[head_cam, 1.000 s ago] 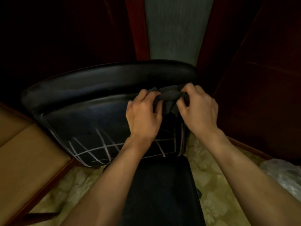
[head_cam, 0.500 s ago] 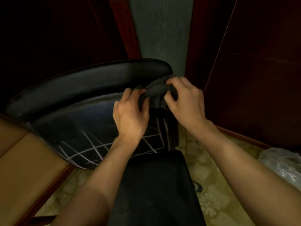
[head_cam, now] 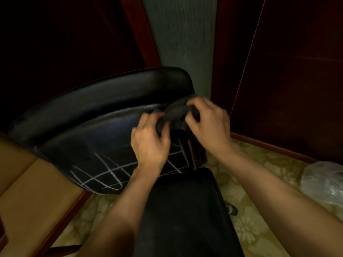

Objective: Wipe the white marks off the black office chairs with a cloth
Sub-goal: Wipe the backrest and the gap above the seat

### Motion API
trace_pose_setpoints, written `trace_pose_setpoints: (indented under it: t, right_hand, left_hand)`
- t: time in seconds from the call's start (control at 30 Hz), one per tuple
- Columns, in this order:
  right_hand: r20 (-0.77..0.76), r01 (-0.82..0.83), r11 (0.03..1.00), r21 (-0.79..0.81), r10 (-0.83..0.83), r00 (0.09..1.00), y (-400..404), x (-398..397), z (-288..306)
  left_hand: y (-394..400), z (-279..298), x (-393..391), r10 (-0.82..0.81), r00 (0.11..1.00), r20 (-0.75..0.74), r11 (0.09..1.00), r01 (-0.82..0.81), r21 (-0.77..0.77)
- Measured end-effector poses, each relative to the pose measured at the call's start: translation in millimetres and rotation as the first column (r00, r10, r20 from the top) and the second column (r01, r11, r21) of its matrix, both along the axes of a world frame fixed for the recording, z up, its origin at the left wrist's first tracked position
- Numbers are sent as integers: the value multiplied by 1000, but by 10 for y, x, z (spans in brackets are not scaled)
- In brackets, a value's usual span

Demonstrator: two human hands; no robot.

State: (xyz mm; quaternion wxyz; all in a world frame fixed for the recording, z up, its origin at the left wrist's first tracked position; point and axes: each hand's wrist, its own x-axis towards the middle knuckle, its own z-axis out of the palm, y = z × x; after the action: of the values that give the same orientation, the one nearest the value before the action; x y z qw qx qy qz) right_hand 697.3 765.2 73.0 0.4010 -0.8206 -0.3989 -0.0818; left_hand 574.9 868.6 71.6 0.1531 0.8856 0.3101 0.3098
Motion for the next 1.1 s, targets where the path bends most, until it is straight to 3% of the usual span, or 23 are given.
trace_pose_setpoints:
  t: [0.1, 0.23, 0.47, 0.63, 0.73, 0.83, 1.0, 1.1]
  right_hand:
    - [41, 33, 999, 27, -34, 999, 133, 104, 71]
    - [9, 28, 999, -25, -28, 1000, 96, 6, -411]
    - [-56, -44, 952, -303, 28, 998, -181, -237, -786]
    - [16, -5, 1000, 24, 5, 1000, 24, -113, -168]
    - [58, -8, 999, 53, 5, 998, 221, -92, 16]
    - [83, -35, 999, -40, 38, 996, 263, -225, -268]
    - [-5, -67, 914, -399, 71, 997, 107, -570, -775]
    - [3, -64, 934, -351, 69, 998, 155, -594, -594]
  left_hand:
    - [117, 133, 159, 28, 997, 65, 999, -29, 17]
    - [38, -187, 103, 30, 1000, -6, 998, -31, -55]
    - [-188, -623, -273, 27, 982, -188, 988, -54, -143]
    - [-33, -190, -117, 34, 996, 86, 997, -28, -77]
    - [123, -31, -29, 92, 984, 153, 991, -75, -113]
    - [162, -232, -129, 95, 991, 98, 992, -86, -93]
    - [26, -750, -532, 100, 973, -210, 967, -145, -210]
    - [133, -627, -604, 82, 980, -183, 981, -111, -157]
